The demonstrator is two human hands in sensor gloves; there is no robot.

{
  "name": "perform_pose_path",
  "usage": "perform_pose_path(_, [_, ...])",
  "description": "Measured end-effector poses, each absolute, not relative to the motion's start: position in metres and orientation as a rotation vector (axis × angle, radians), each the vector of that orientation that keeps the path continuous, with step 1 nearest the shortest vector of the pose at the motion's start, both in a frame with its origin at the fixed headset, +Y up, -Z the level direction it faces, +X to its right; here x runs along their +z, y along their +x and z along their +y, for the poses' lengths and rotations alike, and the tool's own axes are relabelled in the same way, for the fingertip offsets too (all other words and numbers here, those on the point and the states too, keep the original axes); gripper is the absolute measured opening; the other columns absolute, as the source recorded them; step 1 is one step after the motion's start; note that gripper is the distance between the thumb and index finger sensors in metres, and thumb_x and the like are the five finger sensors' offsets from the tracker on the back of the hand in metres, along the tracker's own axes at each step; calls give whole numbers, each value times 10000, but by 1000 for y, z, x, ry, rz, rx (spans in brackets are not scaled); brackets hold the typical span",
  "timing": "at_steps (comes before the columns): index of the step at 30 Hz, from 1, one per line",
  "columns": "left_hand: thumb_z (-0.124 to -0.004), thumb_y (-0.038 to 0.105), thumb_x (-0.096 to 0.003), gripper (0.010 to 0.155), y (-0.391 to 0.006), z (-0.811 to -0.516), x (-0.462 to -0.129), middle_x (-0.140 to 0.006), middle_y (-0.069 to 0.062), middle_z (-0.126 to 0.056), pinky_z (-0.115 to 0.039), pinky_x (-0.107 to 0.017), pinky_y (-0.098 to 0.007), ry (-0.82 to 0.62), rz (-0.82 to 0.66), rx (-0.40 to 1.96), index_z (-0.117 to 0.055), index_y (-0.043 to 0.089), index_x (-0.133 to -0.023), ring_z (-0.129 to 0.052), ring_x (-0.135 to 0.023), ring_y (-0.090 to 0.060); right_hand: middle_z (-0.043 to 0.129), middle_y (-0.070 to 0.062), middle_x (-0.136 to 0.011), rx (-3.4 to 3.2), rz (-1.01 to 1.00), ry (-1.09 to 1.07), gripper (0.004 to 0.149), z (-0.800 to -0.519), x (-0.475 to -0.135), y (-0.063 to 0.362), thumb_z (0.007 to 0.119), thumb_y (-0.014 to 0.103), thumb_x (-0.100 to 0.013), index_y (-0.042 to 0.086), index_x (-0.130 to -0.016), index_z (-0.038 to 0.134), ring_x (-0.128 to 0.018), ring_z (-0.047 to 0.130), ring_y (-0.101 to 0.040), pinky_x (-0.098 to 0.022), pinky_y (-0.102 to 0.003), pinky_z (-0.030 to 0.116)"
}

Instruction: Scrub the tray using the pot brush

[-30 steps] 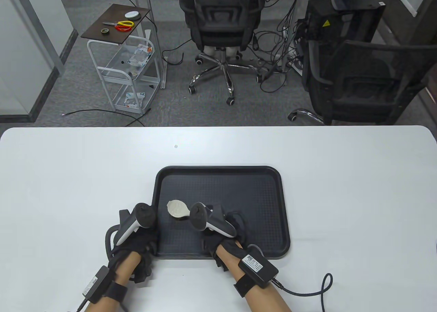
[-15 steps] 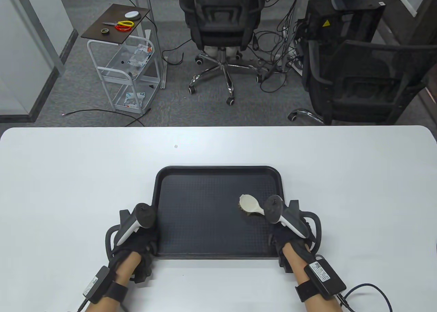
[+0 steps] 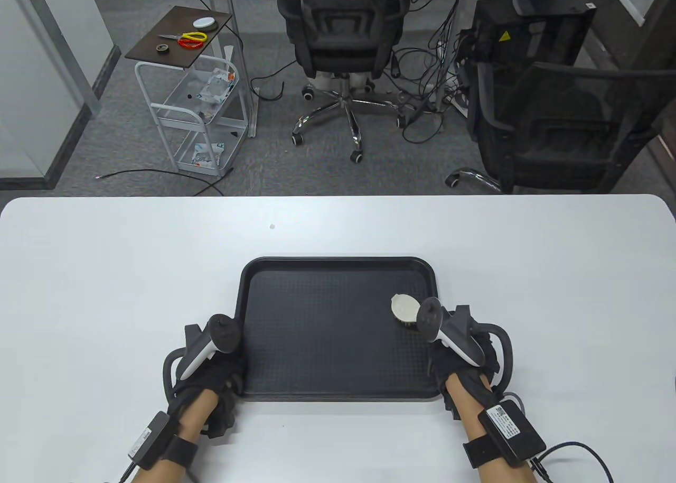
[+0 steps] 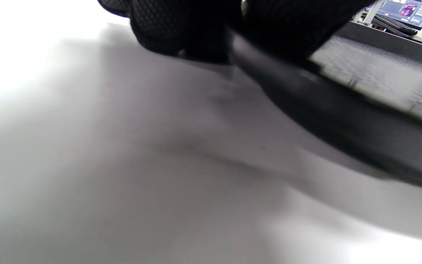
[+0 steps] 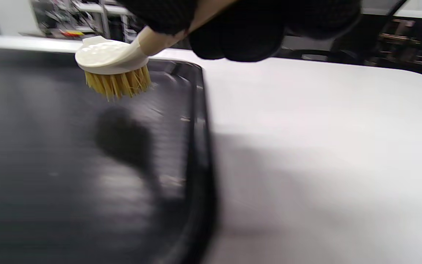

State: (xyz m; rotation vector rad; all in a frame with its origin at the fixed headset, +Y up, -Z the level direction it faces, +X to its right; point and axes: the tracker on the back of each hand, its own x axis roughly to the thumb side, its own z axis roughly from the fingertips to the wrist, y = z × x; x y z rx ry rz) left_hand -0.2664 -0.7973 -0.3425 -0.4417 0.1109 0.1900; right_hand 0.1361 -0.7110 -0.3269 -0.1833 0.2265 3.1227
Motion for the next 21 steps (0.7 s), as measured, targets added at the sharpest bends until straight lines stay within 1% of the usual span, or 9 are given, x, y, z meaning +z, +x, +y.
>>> perform_pose_path(2, [-759,432,-487,758,-266,-797,-342,-803,-22,-715,-446,-781,-517,-443,110,190,-292,343,-1077,-747,-695,-217,763,-76,-974,3095,172,-64,547,-704,-325,109,784,243,-488,297,-1017,653,-731,870,-271,-521,-487,767])
perform_pose_path(3, [-759,432,-486,758,-266,-797,-342,-802,-23,-716,-446,-781,-516,-442,110,191,-291,343,-1076,-747,-694,-217,765,-74,-972,3092,164,-34,546,-703,-325,102,783,244,-489,297,-1017,654,-738,873,-268,-531,-491,766])
perform_pose_path(4, [-759,433,-486,760,-266,-797,-342,-802,-22,-716,-446,-781,-516,-442,110,191,-290,342,-1077,-747,-694,-217,768,-75,-970,3090,162,31,547,-701,-325,86,782,247,-488,296,-1017,653,-745,875,-266,-545,-497,763])
perform_pose_path(7, [-757,433,-487,756,-266,-797,-342,-802,-21,-715,-447,-781,-515,-441,110,189,-292,343,-1076,-747,-694,-216,753,-65,-976,3097,174,169,546,-703,-323,44,775,254,-492,290,-1020,644,-789,867,-264,-586,-505,752])
perform_pose_path(9, [-756,432,-488,756,-266,-797,-342,-803,-22,-715,-446,-781,-516,-441,110,188,-291,342,-1077,-747,-694,-217,750,-63,-975,3096,168,238,548,-707,-324,19,769,261,-493,292,-1023,634,-796,882,-266,-581,-499,769])
perform_pose_path(10, [-756,433,-488,755,-266,-797,-342,-802,-21,-715,-447,-781,-516,-441,110,187,-292,342,-1076,-747,-694,-216,750,-65,-973,3091,169,265,548,-709,-324,10,769,261,-491,291,-1022,635,-784,896,-267,-572,-495,779])
perform_pose_path(12, [-755,434,-488,756,-266,-797,-342,-802,-22,-714,-446,-781,-517,-441,110,187,-290,343,-1076,-747,-694,-217,744,-67,-974,3082,211,320,548,-717,-325,-14,765,260,-493,294,-1024,631,-712,912,-249,-541,-481,784])
perform_pose_path(16, [-756,431,-488,755,-266,-797,-343,-802,-23,-713,-447,-781,-518,-442,109,188,-292,340,-1076,-747,-693,-218,732,-63,-981,3058,263,404,549,-731,-323,-47,761,258,-495,299,-1025,625,-685,906,-246,-507,-468,783])
perform_pose_path(21, [-756,432,-487,756,-266,-797,-343,-801,-22,-713,-447,-781,-518,-443,109,189,-290,344,-1075,-747,-693,-218,735,-64,-980,3052,275,467,549,-742,-318,-61,764,260,-492,302,-1022,629,-690,904,-245,-510,-467,784])
